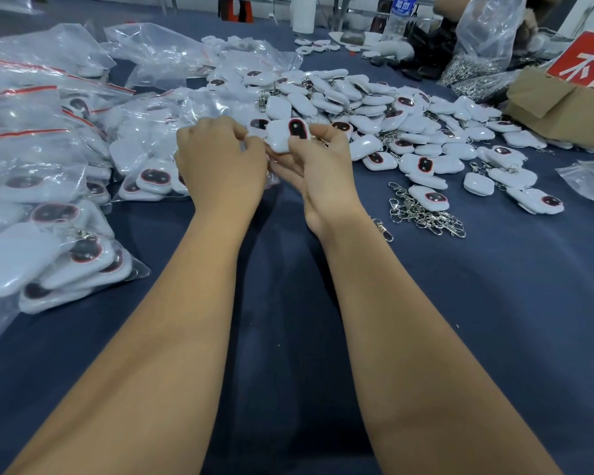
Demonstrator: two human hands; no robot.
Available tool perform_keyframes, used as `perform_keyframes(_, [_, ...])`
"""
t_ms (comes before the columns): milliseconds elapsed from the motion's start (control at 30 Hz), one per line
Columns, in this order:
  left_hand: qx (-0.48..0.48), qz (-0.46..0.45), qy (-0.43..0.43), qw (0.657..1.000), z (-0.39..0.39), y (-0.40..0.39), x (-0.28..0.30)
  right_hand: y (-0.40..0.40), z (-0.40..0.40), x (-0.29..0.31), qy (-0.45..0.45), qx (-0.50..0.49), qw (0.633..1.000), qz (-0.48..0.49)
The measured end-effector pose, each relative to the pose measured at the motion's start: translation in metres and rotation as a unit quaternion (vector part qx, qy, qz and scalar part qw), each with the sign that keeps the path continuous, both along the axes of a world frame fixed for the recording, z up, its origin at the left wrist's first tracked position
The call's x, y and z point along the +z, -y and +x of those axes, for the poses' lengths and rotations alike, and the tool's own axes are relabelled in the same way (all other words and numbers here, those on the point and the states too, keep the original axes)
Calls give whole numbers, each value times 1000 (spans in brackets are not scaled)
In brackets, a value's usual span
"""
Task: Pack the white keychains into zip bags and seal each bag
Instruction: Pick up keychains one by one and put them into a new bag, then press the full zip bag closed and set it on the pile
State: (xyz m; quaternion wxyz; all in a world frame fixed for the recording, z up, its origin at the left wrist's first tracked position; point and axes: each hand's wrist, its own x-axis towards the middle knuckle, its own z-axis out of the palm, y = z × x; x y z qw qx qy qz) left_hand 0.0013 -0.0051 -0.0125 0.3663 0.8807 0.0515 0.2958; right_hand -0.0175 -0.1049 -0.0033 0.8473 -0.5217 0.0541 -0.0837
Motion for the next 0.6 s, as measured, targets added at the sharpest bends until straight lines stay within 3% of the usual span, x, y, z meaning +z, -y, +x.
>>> perform_keyframes(133, [-44,-113,18,992,-2,0,4,-5,0,-8,15,-8,975,-222])
perform_keyframes(233, [-82,-191,8,978,-5,1,7,-8,2,-11,28,-9,892,-451])
perform_keyframes(267, [-96,-219,12,971,-6,2,9,-10,3,-10,2,-4,879,-477])
perform_keyframes(333, [-100,-232,23,967,-7,-2,12,-14,3,-3,-61,24,893,-446])
perform_keyframes(367, [-86,-203,30,975,-5,-6,12,-14,3,-2,-81,35,907,-412])
perform_keyframes(433, [-35,-87,27,995,1,-17,9,-10,2,-4,-34,50,924,-377])
perform_keyframes(500, [18,34,-39,998,4,-23,6,-5,1,-10,44,48,907,-417])
perform_keyframes(600, [44,99,-147,983,3,-23,3,-2,3,-15,54,28,901,-430])
